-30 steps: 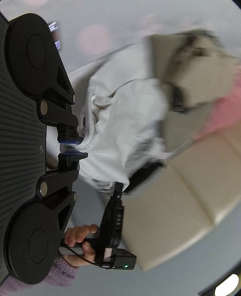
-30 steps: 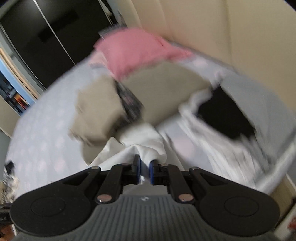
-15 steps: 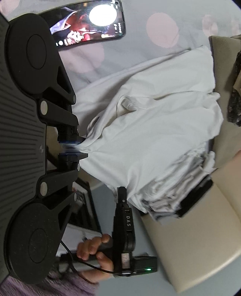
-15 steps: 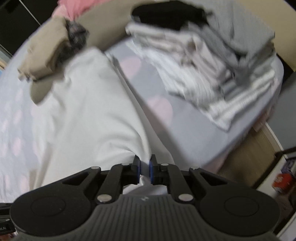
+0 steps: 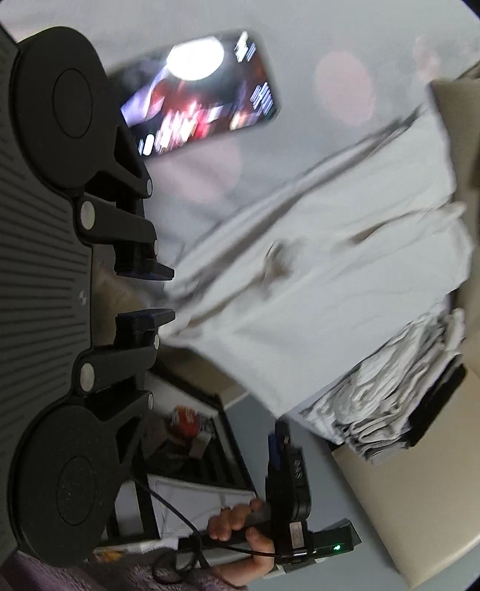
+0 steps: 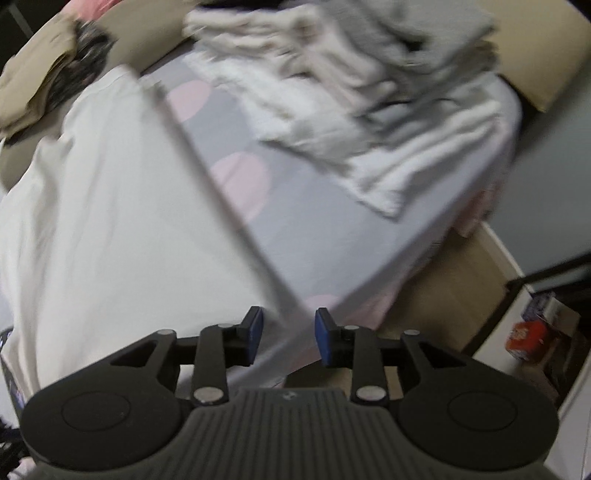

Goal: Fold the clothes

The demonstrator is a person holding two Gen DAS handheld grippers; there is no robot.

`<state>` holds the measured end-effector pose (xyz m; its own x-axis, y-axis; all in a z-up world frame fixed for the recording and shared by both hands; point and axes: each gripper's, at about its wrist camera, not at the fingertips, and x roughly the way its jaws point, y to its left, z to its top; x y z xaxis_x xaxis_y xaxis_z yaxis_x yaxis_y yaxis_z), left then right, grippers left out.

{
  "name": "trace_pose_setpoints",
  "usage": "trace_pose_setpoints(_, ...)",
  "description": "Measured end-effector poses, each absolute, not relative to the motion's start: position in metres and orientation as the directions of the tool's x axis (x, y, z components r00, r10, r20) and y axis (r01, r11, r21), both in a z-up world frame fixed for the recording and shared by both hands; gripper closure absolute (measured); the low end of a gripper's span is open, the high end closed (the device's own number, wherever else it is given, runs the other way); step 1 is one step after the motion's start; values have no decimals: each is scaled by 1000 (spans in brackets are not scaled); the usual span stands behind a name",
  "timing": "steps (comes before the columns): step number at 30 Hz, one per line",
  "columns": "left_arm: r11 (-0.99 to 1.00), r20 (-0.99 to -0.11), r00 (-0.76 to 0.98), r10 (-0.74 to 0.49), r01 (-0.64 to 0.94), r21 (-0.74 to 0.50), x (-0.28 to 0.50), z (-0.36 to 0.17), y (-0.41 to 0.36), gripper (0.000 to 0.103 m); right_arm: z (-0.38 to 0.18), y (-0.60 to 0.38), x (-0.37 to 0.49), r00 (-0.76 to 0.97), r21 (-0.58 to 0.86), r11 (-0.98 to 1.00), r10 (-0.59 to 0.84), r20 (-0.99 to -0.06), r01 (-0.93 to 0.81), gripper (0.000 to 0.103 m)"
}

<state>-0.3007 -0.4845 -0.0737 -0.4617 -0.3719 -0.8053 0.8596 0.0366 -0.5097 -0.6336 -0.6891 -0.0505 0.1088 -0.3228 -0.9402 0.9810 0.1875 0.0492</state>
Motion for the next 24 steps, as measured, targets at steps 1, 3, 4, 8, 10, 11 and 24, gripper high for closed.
trace_pose_setpoints(1, 36, -802, -452, -391, 863, -504, -292, -71, -479, 88, -49, -688, -636, 98, 39, 178, -333, -938, 983, 70)
trace_pose_setpoints(3, 58, -794, -434, -426, 862, -503, -280, -70, -475, 86, -47, -687, -640, 75, 19, 158, -354, -932, 987, 70)
trace_pose_setpoints(4, 72, -789, -421, -447, 862, -501, -273, -68, -476, 85, -43, -685, -637, 95, 36, 161, -375, -922, 986, 71)
trace_pose_setpoints(8, 122, -786, -372, -494, 865, -486, -258, -62, -495, 85, -26, -680, -612, 187, 101, 213, -435, -881, 972, 76)
trace_pose_setpoints(10, 121, -778, -376, -504, 861, -494, -252, -57, -501, 85, -25, -677, -593, 237, 137, 253, -424, -874, 958, 76)
trace_pose_setpoints(11, 122, -775, -376, -508, 859, -497, -252, -55, -504, 85, -26, -672, -581, 268, 157, 285, -408, -873, 946, 76)
trace_pose_setpoints(24, 73, -752, -447, -485, 836, -544, -284, -61, -537, 85, -73, -598, -473, 418, 302, 446, -186, -889, 842, 88)
